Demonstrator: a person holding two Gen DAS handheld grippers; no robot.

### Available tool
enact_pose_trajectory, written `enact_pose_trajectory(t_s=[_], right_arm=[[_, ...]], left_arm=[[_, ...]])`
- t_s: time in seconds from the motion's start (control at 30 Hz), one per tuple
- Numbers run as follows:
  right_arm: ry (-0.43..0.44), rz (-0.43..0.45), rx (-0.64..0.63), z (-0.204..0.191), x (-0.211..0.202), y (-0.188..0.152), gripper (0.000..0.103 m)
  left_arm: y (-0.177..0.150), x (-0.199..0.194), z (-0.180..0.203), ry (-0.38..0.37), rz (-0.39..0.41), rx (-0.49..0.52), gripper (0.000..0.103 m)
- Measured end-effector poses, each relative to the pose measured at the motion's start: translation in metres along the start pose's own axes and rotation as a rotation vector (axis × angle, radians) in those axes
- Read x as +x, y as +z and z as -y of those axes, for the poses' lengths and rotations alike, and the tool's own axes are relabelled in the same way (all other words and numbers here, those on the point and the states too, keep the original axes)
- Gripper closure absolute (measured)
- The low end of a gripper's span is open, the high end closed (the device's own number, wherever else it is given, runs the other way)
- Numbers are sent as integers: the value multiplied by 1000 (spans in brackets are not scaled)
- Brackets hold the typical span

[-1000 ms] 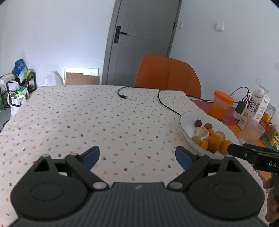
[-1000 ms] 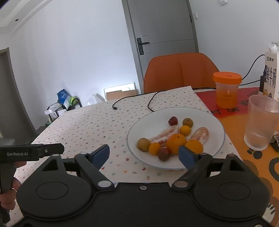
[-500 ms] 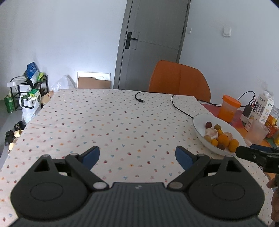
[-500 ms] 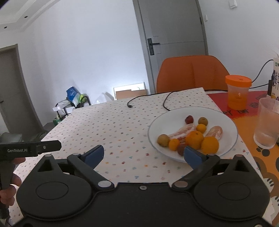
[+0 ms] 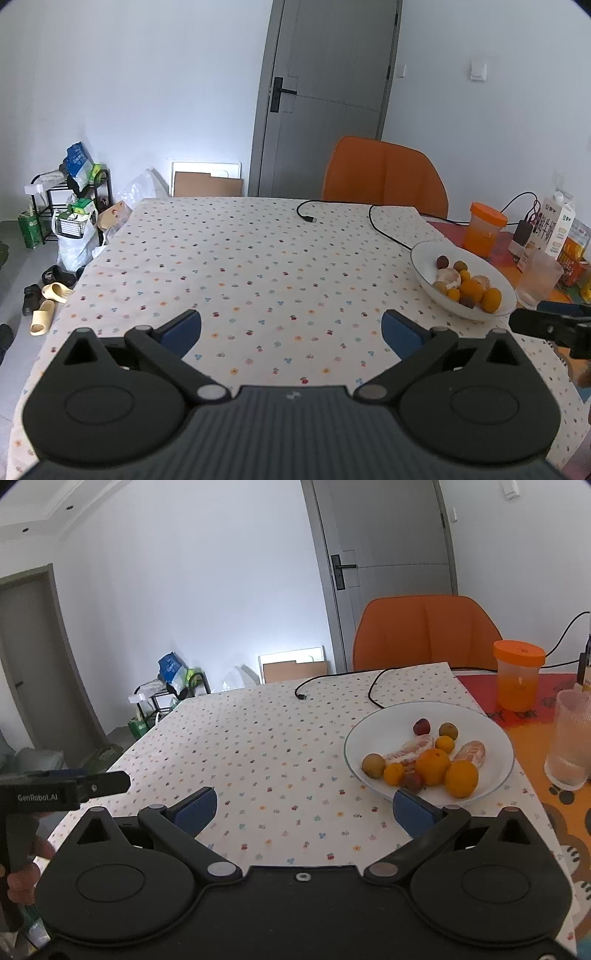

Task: Organize fruits

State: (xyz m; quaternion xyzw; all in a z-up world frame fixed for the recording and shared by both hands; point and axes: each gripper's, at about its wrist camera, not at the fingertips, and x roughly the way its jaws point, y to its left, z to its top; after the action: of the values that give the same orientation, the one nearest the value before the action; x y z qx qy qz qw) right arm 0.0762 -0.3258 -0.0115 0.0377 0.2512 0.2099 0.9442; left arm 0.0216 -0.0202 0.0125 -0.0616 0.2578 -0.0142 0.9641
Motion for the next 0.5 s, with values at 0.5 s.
enact_pose_trajectory(t_s=[0.5], right_arm=[[-40, -1, -69, -23, -36, -13, 0]], left_arm=[[-16, -32, -3, 24, -6, 7, 0]])
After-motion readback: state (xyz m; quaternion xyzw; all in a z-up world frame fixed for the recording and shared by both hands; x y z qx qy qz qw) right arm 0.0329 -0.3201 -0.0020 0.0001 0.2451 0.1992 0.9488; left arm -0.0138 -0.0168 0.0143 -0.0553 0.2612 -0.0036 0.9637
